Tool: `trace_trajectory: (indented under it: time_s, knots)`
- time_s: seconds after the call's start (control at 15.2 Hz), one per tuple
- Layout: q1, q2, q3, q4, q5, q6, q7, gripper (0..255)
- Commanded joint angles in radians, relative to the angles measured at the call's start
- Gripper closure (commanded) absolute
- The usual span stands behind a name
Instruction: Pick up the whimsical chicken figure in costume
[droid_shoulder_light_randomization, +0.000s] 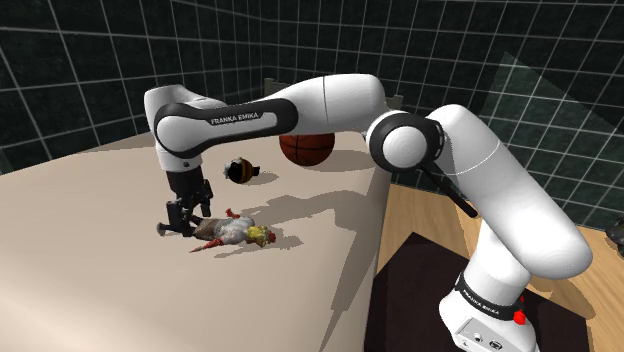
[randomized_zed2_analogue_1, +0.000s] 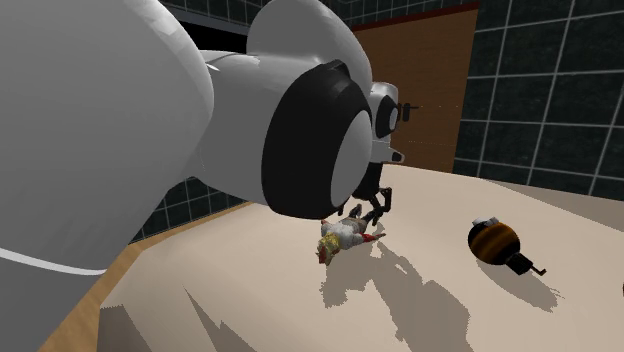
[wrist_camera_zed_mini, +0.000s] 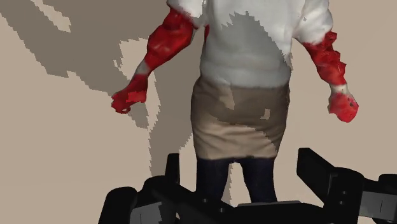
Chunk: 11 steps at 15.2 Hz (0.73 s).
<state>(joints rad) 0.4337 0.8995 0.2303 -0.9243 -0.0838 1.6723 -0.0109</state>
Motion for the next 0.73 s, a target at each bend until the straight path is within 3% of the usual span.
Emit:
trace_trajectory:
  time_s: [0.0,0.07,0.66]
  knots:
    - [-0.001,0.000,0.000,-0.009,0.000,0.009,0.000,0]
    - [0.000,0.001,0.000,-0.008,0.000,0.009,0.001,255]
    - [-0.001,0.000,0.000,-0.009,0.000,0.009,0.000,255]
